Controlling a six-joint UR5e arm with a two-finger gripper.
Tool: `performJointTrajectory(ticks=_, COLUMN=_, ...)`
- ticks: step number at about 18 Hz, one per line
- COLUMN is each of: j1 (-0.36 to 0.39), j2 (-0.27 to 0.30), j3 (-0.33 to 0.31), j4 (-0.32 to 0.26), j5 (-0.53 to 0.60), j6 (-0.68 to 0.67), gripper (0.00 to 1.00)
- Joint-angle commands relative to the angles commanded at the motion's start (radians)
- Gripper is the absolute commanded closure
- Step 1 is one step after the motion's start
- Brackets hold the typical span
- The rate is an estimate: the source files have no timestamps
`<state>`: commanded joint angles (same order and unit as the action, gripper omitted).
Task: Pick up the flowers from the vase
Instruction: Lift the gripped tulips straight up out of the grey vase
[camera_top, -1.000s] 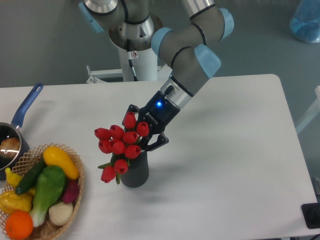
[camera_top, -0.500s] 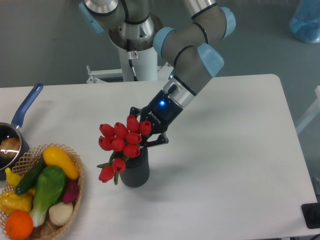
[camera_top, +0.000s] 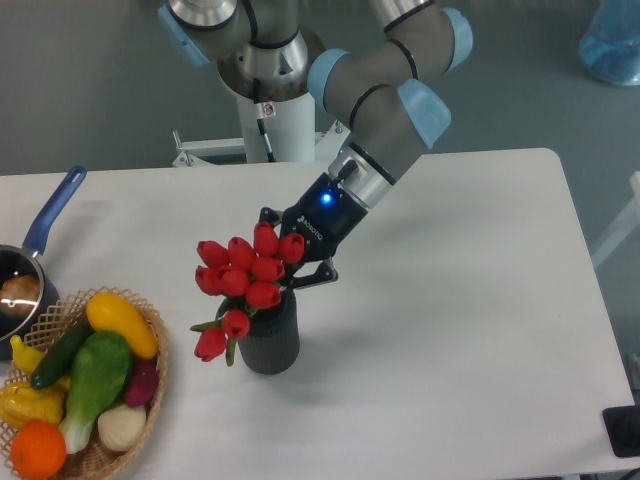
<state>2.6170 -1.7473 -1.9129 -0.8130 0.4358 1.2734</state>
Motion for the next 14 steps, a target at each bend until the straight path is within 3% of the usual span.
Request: performJointTrajectory(ticks=14, j1=0.02, j2=0.086, j3=0.032, j4=0.0, j5=-0.098, j6=-0.094, gripper=0.74)
